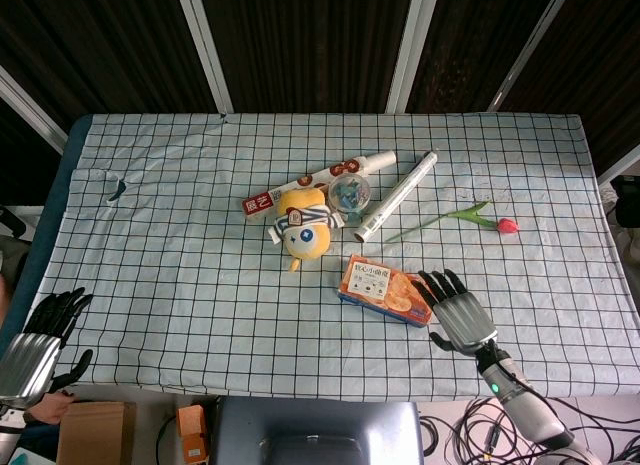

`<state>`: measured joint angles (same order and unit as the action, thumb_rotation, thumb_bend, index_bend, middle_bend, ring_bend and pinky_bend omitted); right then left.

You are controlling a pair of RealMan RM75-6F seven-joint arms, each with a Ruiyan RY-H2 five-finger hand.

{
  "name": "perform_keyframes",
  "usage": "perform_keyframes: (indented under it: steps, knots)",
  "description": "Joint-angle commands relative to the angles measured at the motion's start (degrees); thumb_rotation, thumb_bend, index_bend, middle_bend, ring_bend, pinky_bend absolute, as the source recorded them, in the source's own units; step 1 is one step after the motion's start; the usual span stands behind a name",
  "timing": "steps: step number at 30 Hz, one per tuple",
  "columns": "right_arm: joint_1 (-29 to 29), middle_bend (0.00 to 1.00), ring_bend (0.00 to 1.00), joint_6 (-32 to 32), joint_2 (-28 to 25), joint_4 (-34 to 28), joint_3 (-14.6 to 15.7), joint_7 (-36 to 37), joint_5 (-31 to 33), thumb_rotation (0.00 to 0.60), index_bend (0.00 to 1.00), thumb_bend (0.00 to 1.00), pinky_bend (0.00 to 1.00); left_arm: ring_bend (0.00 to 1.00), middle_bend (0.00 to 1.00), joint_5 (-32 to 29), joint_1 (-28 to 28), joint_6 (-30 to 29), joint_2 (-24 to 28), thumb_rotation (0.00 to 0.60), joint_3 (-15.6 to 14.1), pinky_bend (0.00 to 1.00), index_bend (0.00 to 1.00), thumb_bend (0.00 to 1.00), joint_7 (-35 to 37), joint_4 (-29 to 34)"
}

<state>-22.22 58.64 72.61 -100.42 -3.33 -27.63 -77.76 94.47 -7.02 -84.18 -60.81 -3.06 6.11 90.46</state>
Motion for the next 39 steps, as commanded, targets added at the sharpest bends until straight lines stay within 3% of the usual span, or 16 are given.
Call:
perform_keyframes:
  steps: [1, 8, 12, 16, 19, 22, 24, 27, 29, 32, 34, 37, 39]
  knots:
    - [-0.1, 0.00, 0.00, 0.2, 0.1, 0.1, 0.3, -0.1, 0.1, 0.600, 0.00, 0.21, 0.00, 0.01, 0.02, 0.1, 0.1, -0.1, -0.1, 0.600, -0.1, 0.00, 0.00, 0.41, -0.1, 0.0]
    - [-0.6, 0.00, 0.00, 0.6, 0.8, 1.1, 0.8, -0.2, 0.9, 0.600, 0.00, 0.21, 0.00, 0.01, 0.02, 0.3, 0.4, -0.6, 0.0, 0.600, -0.1, 0.00, 0.00, 0.41, -0.1, 0.0]
    - [-0.7, 0.15, 0.08, 1.5, 0.7, 0.8, 1.0, 0.0, 0.2, 0.600, 0.00, 0.21, 0.16, 0.01, 0.02, 0.1, 0.3, -0.5, -0.1, 0.600, -0.1, 0.00, 0.00, 0.41, -0.1, -0.2]
    - [-0.9, 0.20, 0.15, 1.8, 0.6, 0.6, 1.3, -0.5, 0.2, 0.600, 0.00, 0.21, 0.21, 0.01, 0.02, 0.3, 0.5, -0.8, -0.1, 0.600, -0.1, 0.00, 0.00, 0.41, -0.1, -0.1]
    - [-0.9, 0.33, 0.35, 2.2, 0.7, 0.7, 1.3, -0.7, 0.0, 0.600, 0.00, 0.21, 0.39, 0.01, 0.02, 0.4, 0.5, -0.9, -0.1, 0.600, -0.2, 0.00, 0.00, 0.41, -0.2, -0.1]
    - [-1.1, 0.61, 0.71, 2.3, 0.7, 0.6, 1.3, -1.0, -0.1, 0.600, 0.00, 0.21, 0.72, 0.01, 0.02, 0.3, 0.6, -0.9, -0.1, 0.600, -0.1, 0.00, 0.00, 0.41, -0.2, -0.1]
    - [-1.5, 0.89, 0.99, 1.3, 0.5, 0.2, 1.4, -1.8, 1.2, 0.600, 0.00, 0.21, 0.98, 0.01, 0.02, 0.4, 0.6, -0.9, -0.2, 0.600, -0.1, 0.00, 0.00, 0.41, -0.3, -0.1]
    - [-2.4, 0.96, 1.00, -0.3, 0.2, -0.9, 1.1, -3.0, 4.0, 0.600, 0.00, 0.22, 1.00, 0.01, 0.02, 0.4, 0.5, -0.7, -0.2, 0.600, -0.1, 0.00, 0.00, 0.41, -0.4, -0.1]
    - [-3.2, 0.99, 1.00, -1.7, -0.3, -1.7, 0.9, -3.3, 5.7, 0.600, 0.00, 0.30, 1.00, 0.01, 0.02, 0.4, 0.5, -0.8, -0.1, 0.600, -0.1, 0.00, 0.00, 0.41, -0.2, -0.1]
    - [-4.3, 1.00, 1.00, -3.9, -0.9, -2.7, 0.8, -2.6, 7.8, 0.600, 0.00, 0.58, 1.00, 0.01, 0.02, 0.4, 0.6, -0.9, -0.2, 0.600, -0.1, 0.00, 0.00, 0.41, -0.2, -0.1]
    - [-5.3, 1.00, 1.00, -5.9, -1.5, -3.1, 0.7, -1.6, 9.1, 0.600, 0.00, 0.72, 1.00, 0.01, 0.02, 0.4, 0.6, -1.0, -0.2, 0.600, 0.0, 0.00, 0.00, 0.41, -0.2, -0.1]
    - [-6.7, 1.00, 1.00, -8.6, -2.1, -3.3, 0.6, -0.3, 10.9, 0.600, 0.00, 0.85, 1.00, 0.01, 0.02, 0.5, 0.6, -1.0, -0.2, 0.600, -0.1, 0.00, 0.00, 0.41, -0.2, -0.1]
    - [-7.4, 1.00, 1.00, -9.2, -2.2, -3.1, 0.6, 0.1, 11.7, 0.600, 0.00, 0.88, 1.00, 0.01, 0.02, 0.5, 0.6, -1.1, -0.1, 0.600, -0.1, 0.00, 0.00, 0.41, -0.1, -0.1]
